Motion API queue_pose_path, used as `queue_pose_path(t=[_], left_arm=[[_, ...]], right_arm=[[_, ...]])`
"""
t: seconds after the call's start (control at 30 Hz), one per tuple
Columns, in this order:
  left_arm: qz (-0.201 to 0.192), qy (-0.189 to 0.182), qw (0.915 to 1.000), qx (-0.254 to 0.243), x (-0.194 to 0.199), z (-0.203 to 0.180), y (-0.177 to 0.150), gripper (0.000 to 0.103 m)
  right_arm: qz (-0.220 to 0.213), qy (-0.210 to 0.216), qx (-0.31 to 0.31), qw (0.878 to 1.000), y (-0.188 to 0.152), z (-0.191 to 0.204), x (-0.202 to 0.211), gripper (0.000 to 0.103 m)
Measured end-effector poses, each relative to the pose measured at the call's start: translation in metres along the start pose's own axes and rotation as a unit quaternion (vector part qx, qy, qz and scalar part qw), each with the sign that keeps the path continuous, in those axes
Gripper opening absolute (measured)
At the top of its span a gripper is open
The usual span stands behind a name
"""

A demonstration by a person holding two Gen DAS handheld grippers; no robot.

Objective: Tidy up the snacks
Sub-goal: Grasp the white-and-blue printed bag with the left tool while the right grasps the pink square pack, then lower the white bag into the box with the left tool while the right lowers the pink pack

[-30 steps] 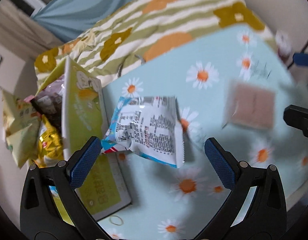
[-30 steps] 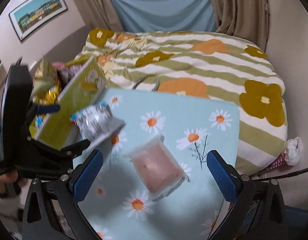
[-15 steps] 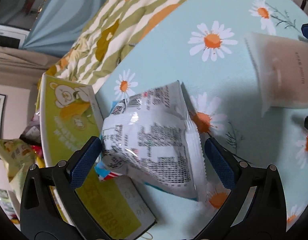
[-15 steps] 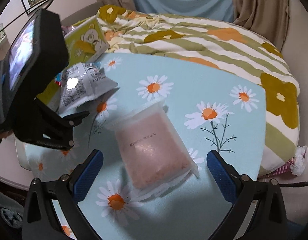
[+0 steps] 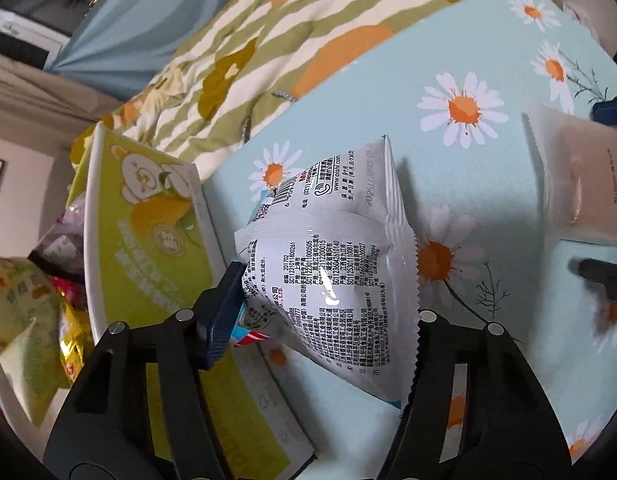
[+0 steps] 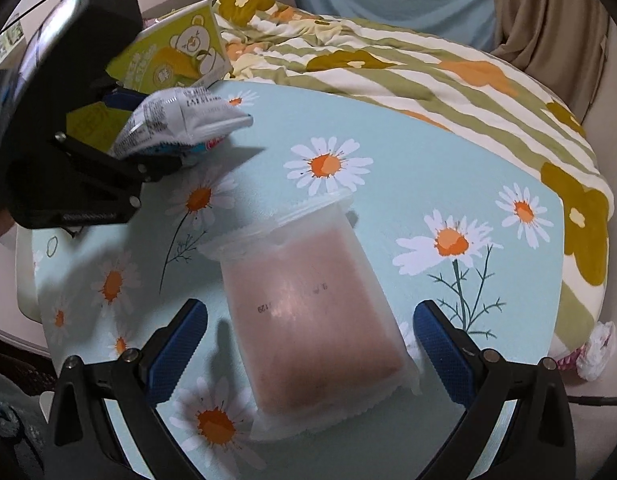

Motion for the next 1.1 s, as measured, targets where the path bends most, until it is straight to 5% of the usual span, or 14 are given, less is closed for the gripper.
queue_pose_path(t=[0.4,0.47,0.8,1.1], left_arm=[[-0.004,-0.047,0.9957,0.079,0.02,-0.001,-0.023,0.058],[-0.01,-0.056,0.994,0.093,0.026,-0.001,-0.025,0.057],[-0.056,-0.092,0.9828,0.15,0.071,0.012,-0.024,0.055],[-0.119,-0.113,0.9624,0.217,0.152,0.056,-0.032,0.055]], right_arm=[[0.002,-0.023,0.039,0.999,0.008,0.002,-0.007,0.079],[-0.002,-0.032,0.053,0.998,0.011,0.006,-0.008,0.062],[-0.016,-0.027,-0.019,0.999,0.016,0.001,0.017,0.058],[-0.048,-0.017,-0.048,0.998,0.036,0.019,0.071,0.058]])
Point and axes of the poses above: each gripper's, at about its wrist camera, not at the fingertips, and x roughly against the way its jaws point, z to its left, y to its top, the point moved 9 cm from there along -x, roughly the way its jaws point, and after that the axes turned 5 degrees about x, right-handed, at the moved point
